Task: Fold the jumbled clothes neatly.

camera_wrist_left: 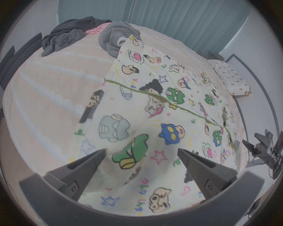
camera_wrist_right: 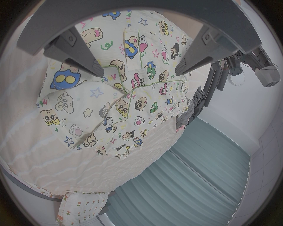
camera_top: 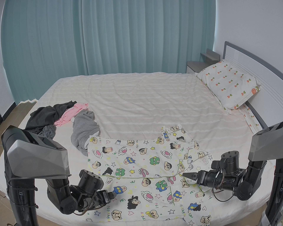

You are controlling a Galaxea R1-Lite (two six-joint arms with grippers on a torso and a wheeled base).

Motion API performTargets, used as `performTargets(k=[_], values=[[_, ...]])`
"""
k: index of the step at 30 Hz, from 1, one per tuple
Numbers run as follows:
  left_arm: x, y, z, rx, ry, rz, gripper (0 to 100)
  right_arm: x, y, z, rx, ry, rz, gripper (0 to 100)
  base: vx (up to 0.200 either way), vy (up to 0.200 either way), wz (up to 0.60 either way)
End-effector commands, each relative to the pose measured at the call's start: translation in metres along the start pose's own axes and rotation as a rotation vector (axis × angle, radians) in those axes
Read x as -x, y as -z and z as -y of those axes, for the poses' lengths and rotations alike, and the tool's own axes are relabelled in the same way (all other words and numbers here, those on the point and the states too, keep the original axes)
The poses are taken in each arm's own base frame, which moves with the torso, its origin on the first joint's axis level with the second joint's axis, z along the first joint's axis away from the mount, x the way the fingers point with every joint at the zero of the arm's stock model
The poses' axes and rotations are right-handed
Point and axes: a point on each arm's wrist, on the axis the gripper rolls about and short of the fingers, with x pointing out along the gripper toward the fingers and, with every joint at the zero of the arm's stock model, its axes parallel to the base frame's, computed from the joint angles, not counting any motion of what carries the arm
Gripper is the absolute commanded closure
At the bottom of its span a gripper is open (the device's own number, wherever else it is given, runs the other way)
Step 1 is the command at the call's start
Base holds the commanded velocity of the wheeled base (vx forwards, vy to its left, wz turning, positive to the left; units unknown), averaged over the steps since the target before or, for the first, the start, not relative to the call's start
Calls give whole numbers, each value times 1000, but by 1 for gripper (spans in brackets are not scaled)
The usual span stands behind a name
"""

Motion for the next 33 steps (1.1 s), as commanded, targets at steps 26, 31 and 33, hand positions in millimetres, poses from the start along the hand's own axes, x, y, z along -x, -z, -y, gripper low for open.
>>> performTargets(k=[26, 31, 33], values=[[35, -23, 23, 473, 132, 123, 0, -1, 0, 1, -1, 1, 0, 0, 0, 0, 0], [46, -40, 16, 606, 192, 125, 0, 0, 0, 1, -2, 2, 1, 0, 0, 0, 0], [48, -42, 14, 636, 206, 110, 0, 0, 0, 1, -2, 2, 1, 0, 0, 0, 0]])
